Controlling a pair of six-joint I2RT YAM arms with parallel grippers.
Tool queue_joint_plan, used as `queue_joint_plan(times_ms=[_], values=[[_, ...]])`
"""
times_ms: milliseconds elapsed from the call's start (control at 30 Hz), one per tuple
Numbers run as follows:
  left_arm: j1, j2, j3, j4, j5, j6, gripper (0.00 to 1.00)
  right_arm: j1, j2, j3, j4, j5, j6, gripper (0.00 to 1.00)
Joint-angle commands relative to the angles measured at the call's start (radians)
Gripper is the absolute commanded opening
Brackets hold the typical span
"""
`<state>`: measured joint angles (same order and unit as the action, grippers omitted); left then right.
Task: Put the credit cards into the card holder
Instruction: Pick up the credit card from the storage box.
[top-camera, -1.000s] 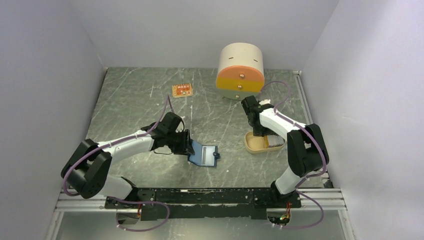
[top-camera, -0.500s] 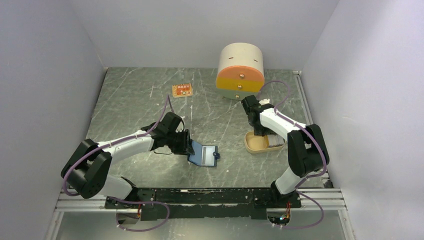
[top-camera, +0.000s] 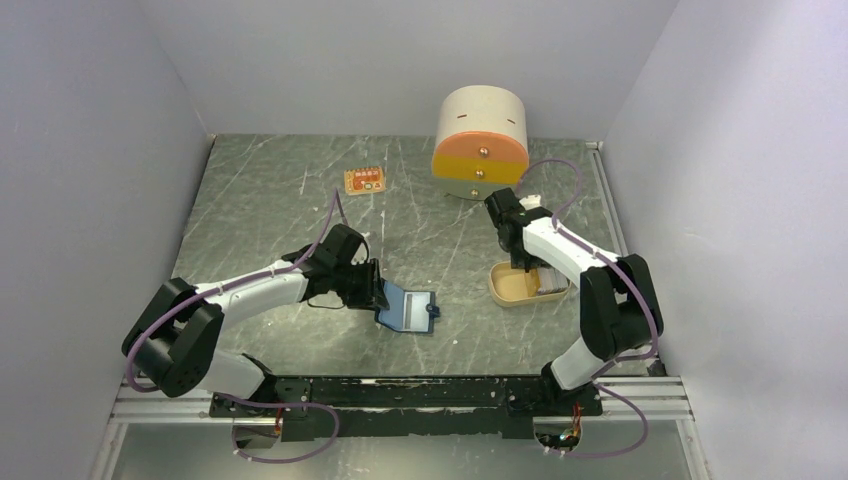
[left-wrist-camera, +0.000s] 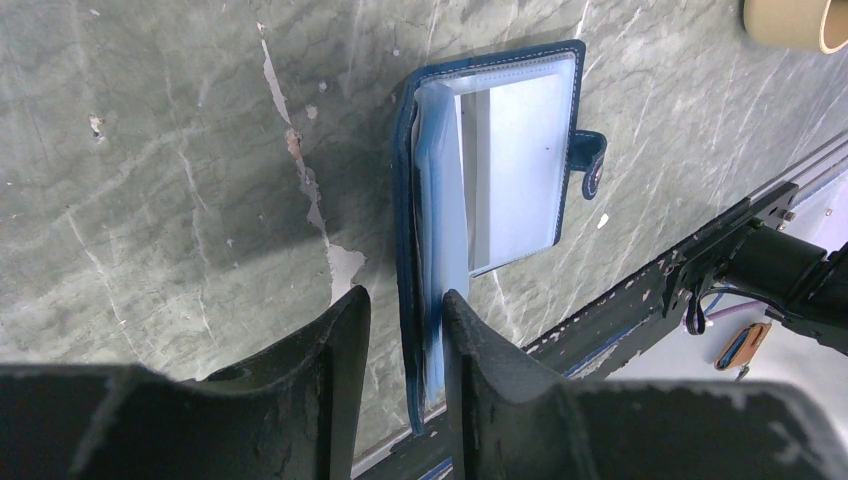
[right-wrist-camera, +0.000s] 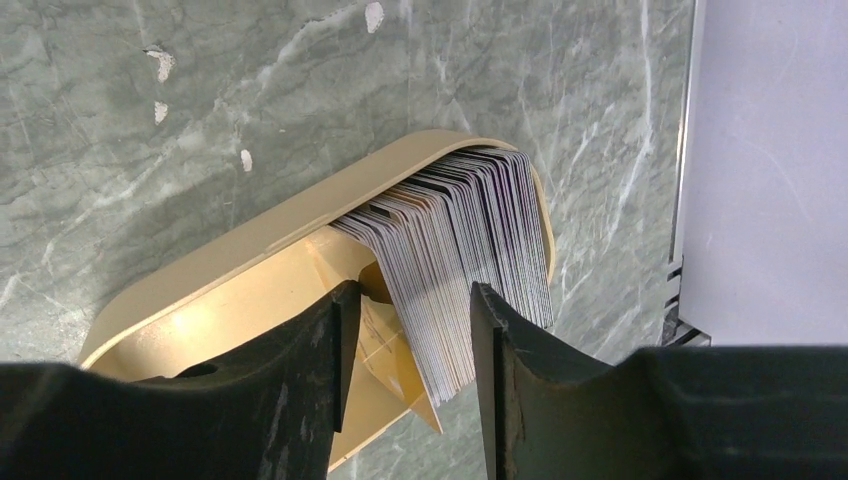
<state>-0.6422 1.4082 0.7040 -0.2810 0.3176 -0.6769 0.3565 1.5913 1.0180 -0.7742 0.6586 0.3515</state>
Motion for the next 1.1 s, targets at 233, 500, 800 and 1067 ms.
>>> queue_joint_plan(times_ms=[233, 500, 800, 1067], values=[[0.006, 0.002, 0.011, 0.014, 0.003, -0.007, 0.37, -0.012, -0.039, 0.020, 0.007, 0.008, -0.030, 0.41], [0.006, 0.008, 0.014, 0.013, -0.002, -0.006, 0.37, -0.013, -0.049, 0.024, 0.007, -0.002, -0.034, 0.35], [0.006, 0.007, 0.013, 0.017, 0.003, -0.010, 0.37, -0.011, -0.062, 0.034, 0.006, -0.021, -0.038, 0.28], [0.006, 0.011, 0.015, 0.019, 0.005, -0.012, 0.37, -0.011, -0.087, 0.037, 0.002, -0.043, -0.039, 0.24]])
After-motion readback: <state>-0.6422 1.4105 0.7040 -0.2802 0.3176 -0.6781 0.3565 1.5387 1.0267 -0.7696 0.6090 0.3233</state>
